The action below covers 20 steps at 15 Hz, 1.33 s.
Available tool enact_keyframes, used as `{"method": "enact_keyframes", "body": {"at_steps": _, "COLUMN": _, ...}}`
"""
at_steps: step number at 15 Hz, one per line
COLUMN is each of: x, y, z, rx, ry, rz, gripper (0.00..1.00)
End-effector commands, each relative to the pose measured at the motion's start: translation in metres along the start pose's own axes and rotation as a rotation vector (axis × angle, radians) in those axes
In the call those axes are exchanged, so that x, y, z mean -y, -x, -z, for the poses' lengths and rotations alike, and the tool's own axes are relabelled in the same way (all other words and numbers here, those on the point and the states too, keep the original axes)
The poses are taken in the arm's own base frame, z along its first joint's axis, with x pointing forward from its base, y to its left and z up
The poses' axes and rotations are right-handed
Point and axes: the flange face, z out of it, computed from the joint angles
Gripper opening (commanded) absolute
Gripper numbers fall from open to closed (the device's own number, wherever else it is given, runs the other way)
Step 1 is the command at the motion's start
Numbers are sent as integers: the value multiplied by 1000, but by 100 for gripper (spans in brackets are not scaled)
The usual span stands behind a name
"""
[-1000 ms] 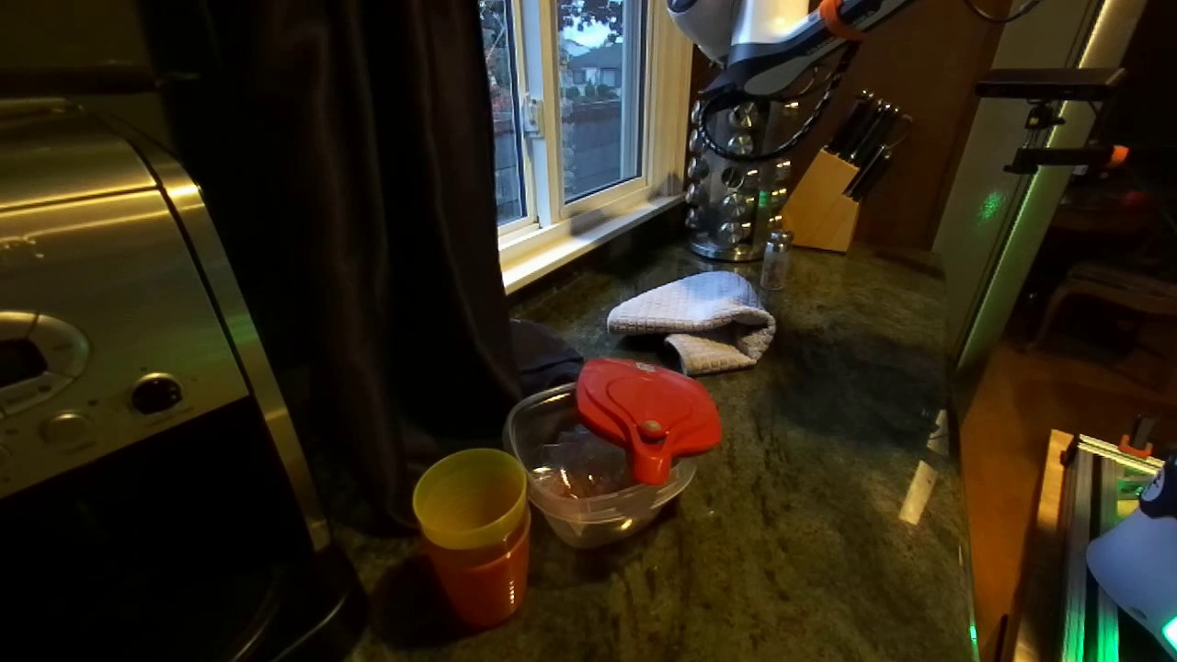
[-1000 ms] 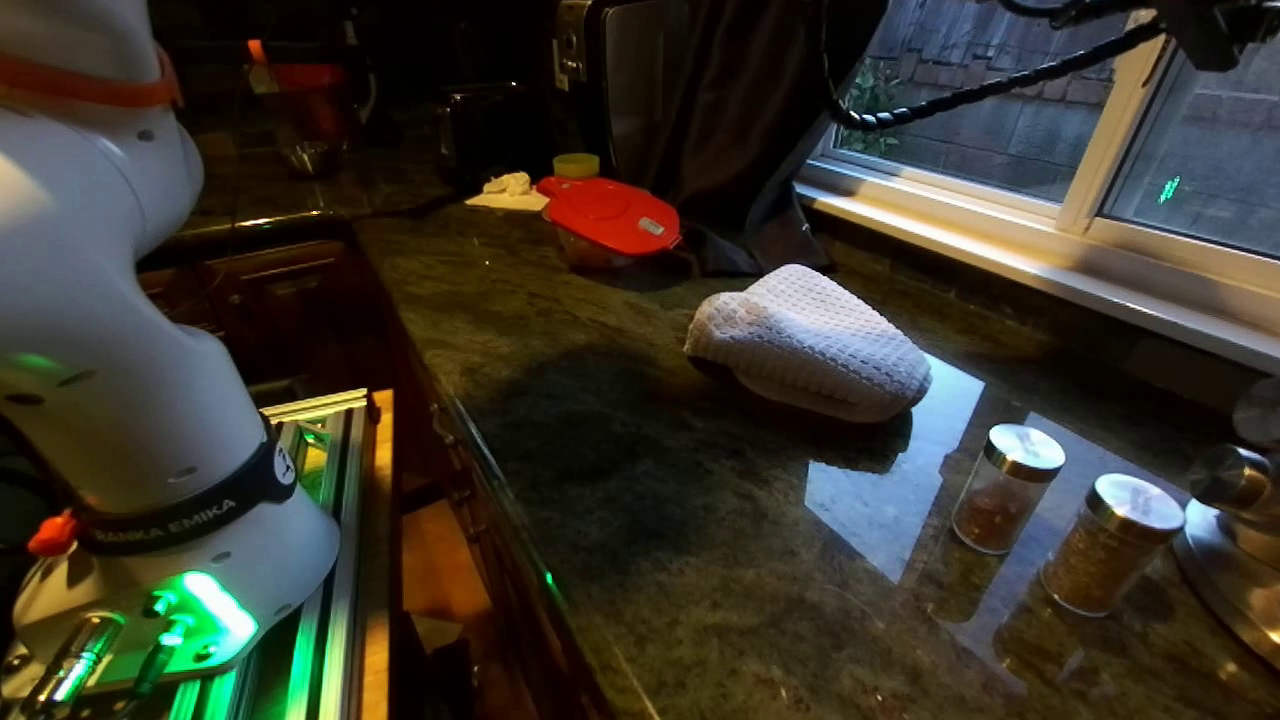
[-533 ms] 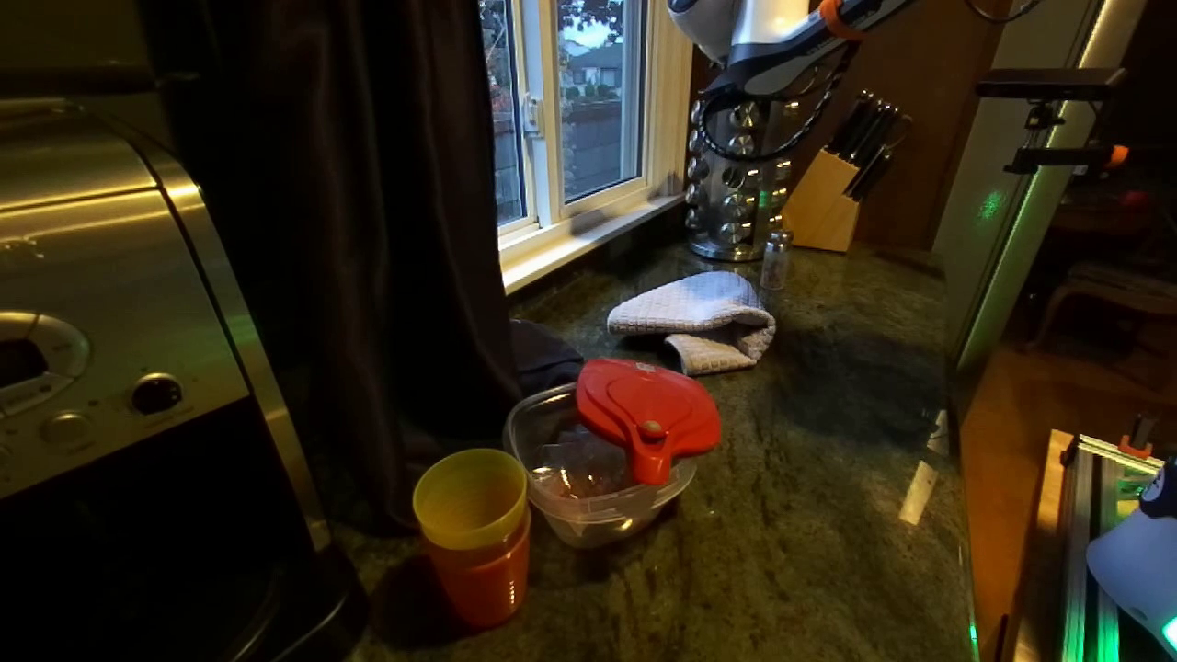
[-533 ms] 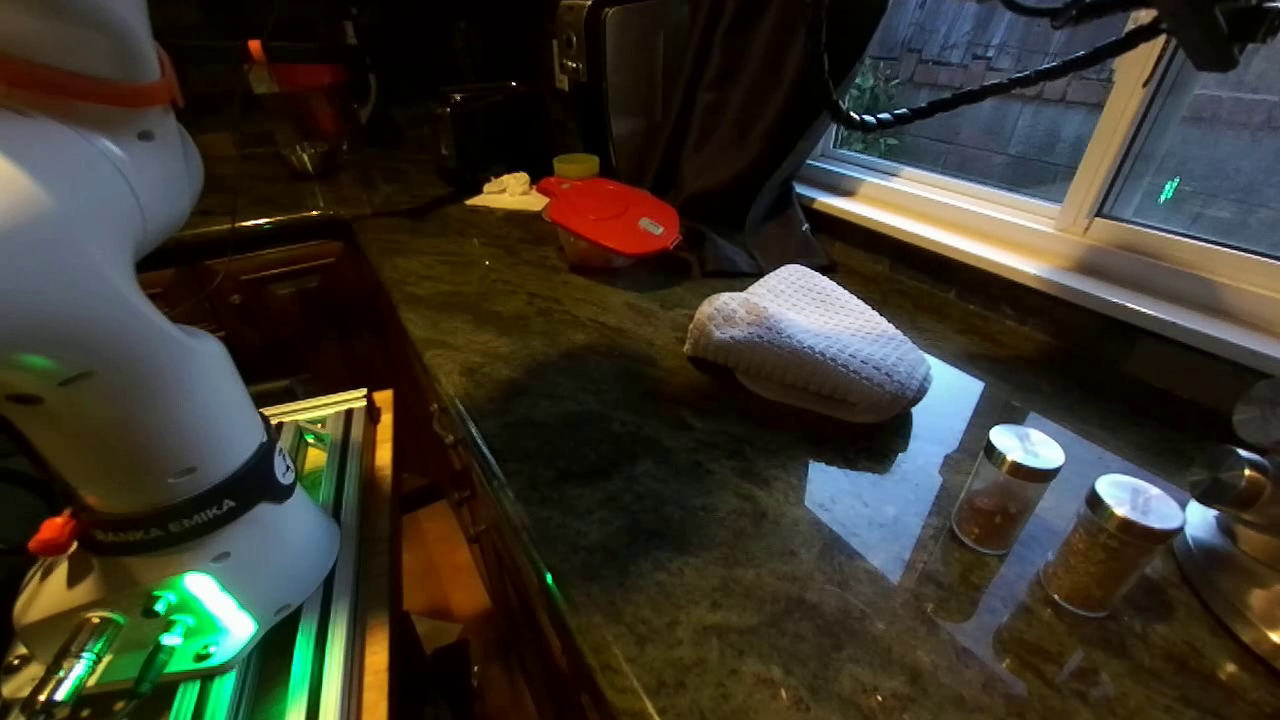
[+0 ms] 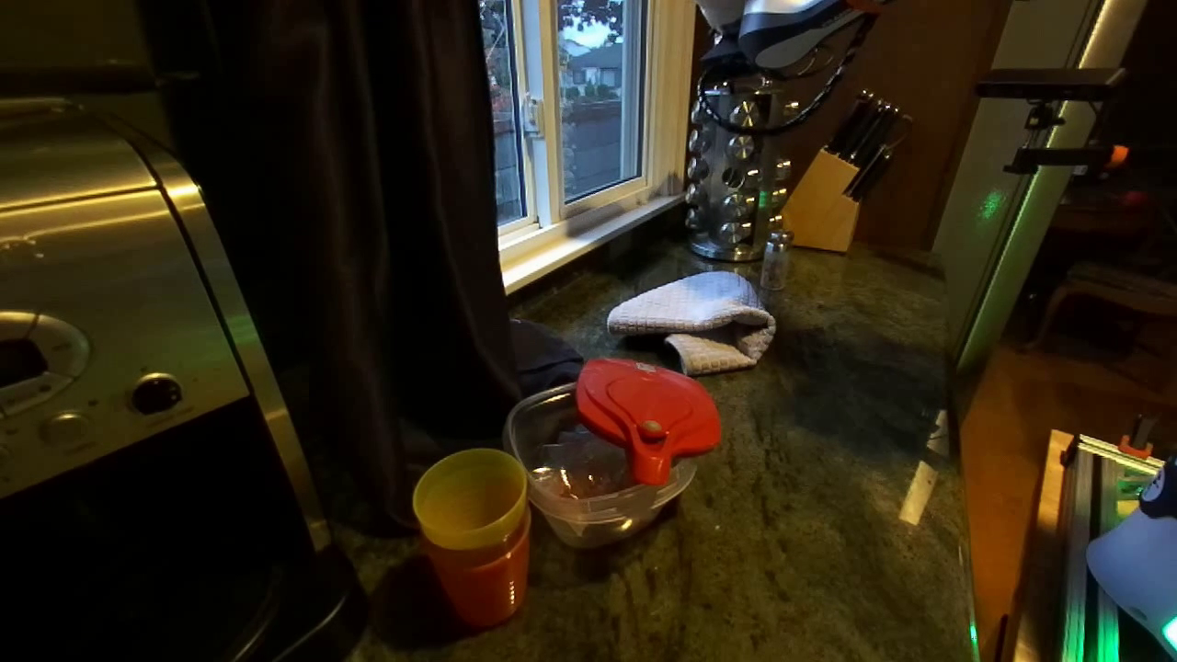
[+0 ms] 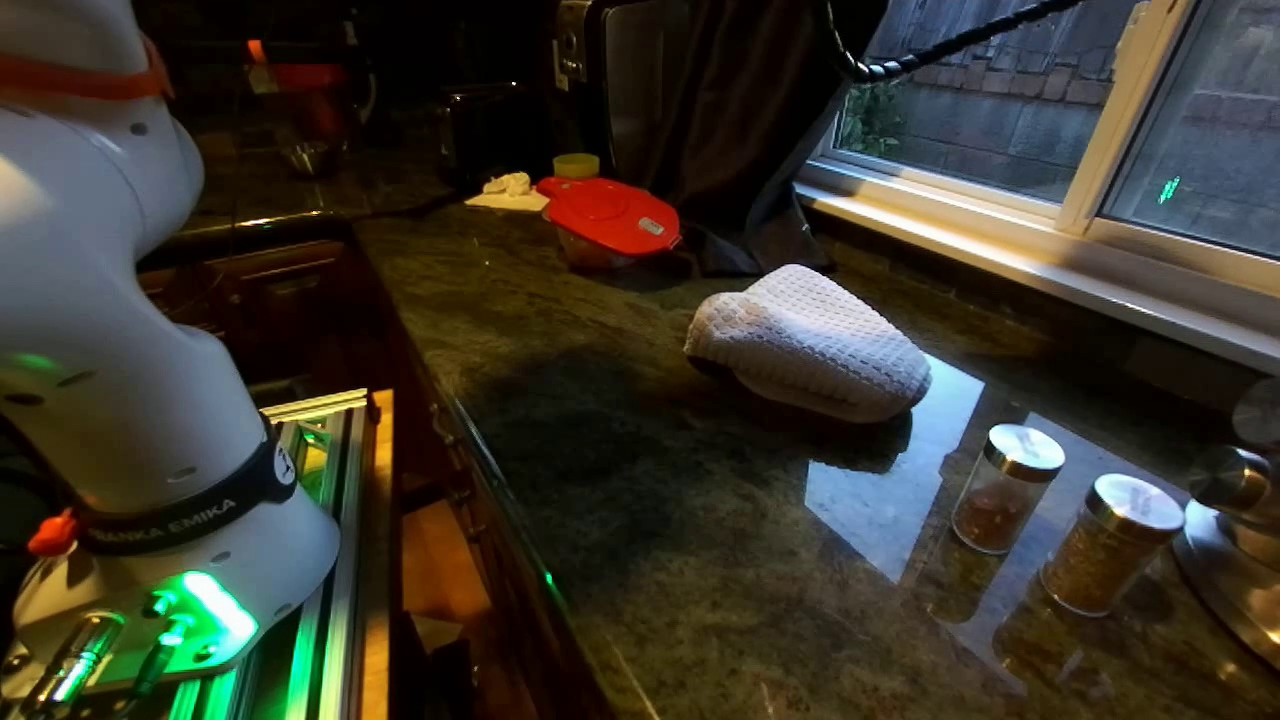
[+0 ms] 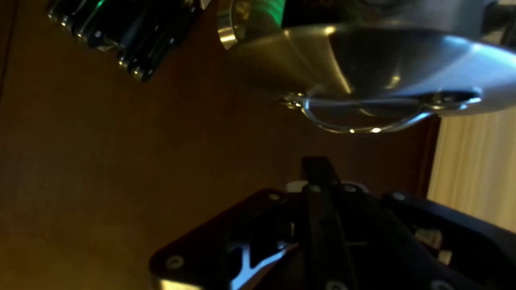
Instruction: Put one glass jar on the silver stand.
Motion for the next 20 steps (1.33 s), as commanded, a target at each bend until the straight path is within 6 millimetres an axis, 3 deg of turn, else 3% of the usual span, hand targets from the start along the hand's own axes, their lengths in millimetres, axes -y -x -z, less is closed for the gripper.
{"method": "enact_keyframes", "body": {"at_steps": 1, "x": -33, "y": 1, "z": 43, "rx": 34, "ry": -171, "rz": 81, "gripper": 0}}
{"method": "enact_keyframes", "body": {"at_steps": 2, "x": -42, "y": 2, "z": 56, "rx": 46, "ry": -213, "rz": 110, "gripper": 0}}
{"method": "enact_keyframes", "body": {"at_steps": 3, "x": -51, "y": 3, "z": 69, "rx": 65, "ry": -244, "rz": 147, "gripper": 26}}
{"method": "enact_keyframes", "body": {"at_steps": 5, "x": -69, "y": 8, "z": 92, "rx": 108, "ry": -304, "rz": 205, "gripper": 33}}
{"method": "enact_keyframes", "body": {"at_steps": 7, "x": -83, "y": 13, "z": 109, "rx": 159, "ry": -356, "rz": 268, "gripper": 49}}
{"method": "enact_keyframes", "body": {"at_steps": 11, "x": -101, "y": 13, "z": 128, "rx": 270, "ry": -455, "rz": 407, "gripper": 78}}
{"method": "enact_keyframes", "body": {"at_steps": 14, "x": -97, "y": 25, "z": 130, "rx": 369, "ry": -531, "rz": 501, "gripper": 100}}
{"method": "enact_keyframes", "body": {"at_steps": 17, "x": -91, "y": 43, "z": 125, "rx": 474, "ry": -611, "rz": 594, "gripper": 100}}
{"method": "enact_keyframes", "body": {"at_steps": 18, "x": -89, "y": 30, "z": 126, "rx": 412, "ry": -569, "rz": 537, "gripper": 100}}
{"method": "enact_keyframes", "body": {"at_steps": 20, "x": -88, "y": 32, "z": 125, "rx": 420, "ry": -573, "rz": 547, "gripper": 100}}
